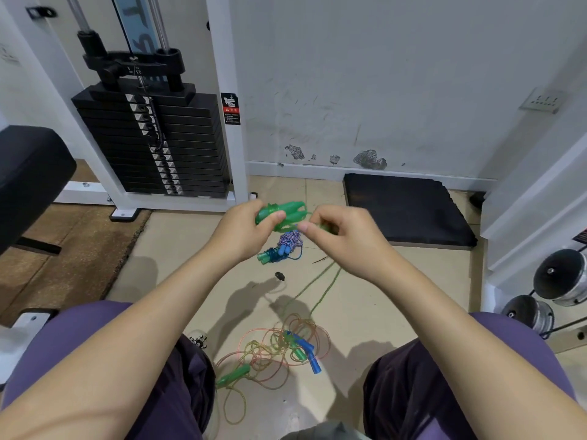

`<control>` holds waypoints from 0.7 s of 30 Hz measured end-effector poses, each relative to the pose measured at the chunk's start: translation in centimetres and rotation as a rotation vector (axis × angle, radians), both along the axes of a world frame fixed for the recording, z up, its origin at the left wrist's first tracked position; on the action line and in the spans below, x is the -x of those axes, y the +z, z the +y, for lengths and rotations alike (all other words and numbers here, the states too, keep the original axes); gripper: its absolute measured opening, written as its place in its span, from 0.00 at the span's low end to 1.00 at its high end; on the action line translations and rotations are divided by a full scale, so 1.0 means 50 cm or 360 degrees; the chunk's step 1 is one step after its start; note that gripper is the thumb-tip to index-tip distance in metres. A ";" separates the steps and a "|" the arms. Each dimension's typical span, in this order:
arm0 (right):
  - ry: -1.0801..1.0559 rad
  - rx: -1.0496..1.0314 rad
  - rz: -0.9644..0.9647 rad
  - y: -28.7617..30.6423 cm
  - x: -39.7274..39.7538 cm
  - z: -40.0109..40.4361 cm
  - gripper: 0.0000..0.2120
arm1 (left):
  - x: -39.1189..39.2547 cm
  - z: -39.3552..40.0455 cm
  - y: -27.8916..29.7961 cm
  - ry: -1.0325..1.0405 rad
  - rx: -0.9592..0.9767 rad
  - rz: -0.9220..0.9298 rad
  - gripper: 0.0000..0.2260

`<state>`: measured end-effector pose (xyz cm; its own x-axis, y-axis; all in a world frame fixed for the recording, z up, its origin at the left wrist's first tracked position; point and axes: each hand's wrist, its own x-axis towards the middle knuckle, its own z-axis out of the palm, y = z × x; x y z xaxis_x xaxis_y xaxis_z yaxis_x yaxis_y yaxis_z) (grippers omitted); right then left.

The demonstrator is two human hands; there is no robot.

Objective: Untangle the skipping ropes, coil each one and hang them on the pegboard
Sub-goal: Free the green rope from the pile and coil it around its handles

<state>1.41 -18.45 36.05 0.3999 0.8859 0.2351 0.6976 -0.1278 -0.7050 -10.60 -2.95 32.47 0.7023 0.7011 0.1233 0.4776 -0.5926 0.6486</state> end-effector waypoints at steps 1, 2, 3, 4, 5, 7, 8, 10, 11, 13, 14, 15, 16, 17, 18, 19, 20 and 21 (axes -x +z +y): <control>-0.0037 -0.0061 0.0020 0.007 -0.009 -0.003 0.14 | 0.005 0.002 0.000 -0.0128 0.0132 0.0041 0.16; -0.0072 -0.0115 0.0056 0.013 -0.016 -0.006 0.14 | 0.009 0.000 0.001 -0.0294 0.0305 0.0043 0.15; -0.0102 -0.0157 0.0098 0.016 -0.024 -0.008 0.13 | 0.012 -0.009 0.003 -0.0461 0.0478 0.0033 0.14; -0.0128 -0.0179 0.0128 0.018 -0.029 -0.010 0.12 | 0.014 -0.020 0.006 -0.0607 0.0621 0.0028 0.13; -0.0150 -0.0183 0.0146 0.018 -0.033 -0.012 0.12 | 0.015 -0.031 0.010 -0.0725 0.0736 0.0019 0.11; -0.0181 -0.0169 0.0199 0.015 -0.036 -0.011 0.11 | 0.016 -0.047 0.019 -0.0890 0.0870 -0.0025 0.10; -0.0187 -0.0162 0.0231 0.012 -0.036 -0.010 0.11 | 0.017 -0.050 0.024 -0.0943 0.0868 -0.0035 0.10; -0.0188 -0.0135 0.0253 0.006 -0.034 -0.007 0.10 | 0.020 -0.050 0.032 -0.1019 0.0762 0.0006 0.09; -0.0189 -0.0116 0.0248 0.002 -0.031 -0.005 0.09 | 0.021 -0.050 0.034 -0.1048 0.0716 0.0034 0.09; -0.0194 -0.0064 0.0242 -0.005 -0.026 -0.003 0.09 | 0.022 -0.051 0.031 -0.1057 0.0696 0.0072 0.08; -0.0199 -0.0031 0.0244 -0.007 -0.025 -0.002 0.09 | 0.022 -0.052 0.028 -0.1032 0.0700 0.0077 0.08; -0.0207 0.0001 0.0254 -0.009 -0.025 -0.001 0.09 | 0.022 -0.053 0.025 -0.0999 0.0693 0.0068 0.07; -0.0211 0.0026 0.0282 -0.009 -0.026 0.000 0.08 | 0.021 -0.053 0.023 -0.0971 0.0672 0.0050 0.07; -0.0206 0.0038 0.0334 -0.010 -0.027 0.001 0.07 | 0.022 -0.053 0.021 -0.0949 0.0651 0.0031 0.06; -0.0193 0.0035 0.0400 -0.010 -0.027 0.001 0.06 | 0.023 -0.053 0.020 -0.0935 0.0634 0.0015 0.06; -0.0178 0.0024 0.0457 -0.011 -0.027 0.002 0.04 | 0.024 -0.053 0.019 -0.0929 0.0622 0.0001 0.06; -0.0169 0.0016 0.0492 -0.012 -0.027 0.003 0.04 | 0.025 -0.053 0.020 -0.0931 0.0614 -0.0017 0.06; -0.0165 0.0017 0.0506 -0.013 -0.026 0.004 0.05 | 0.026 -0.054 0.020 -0.0936 0.0606 -0.0034 0.07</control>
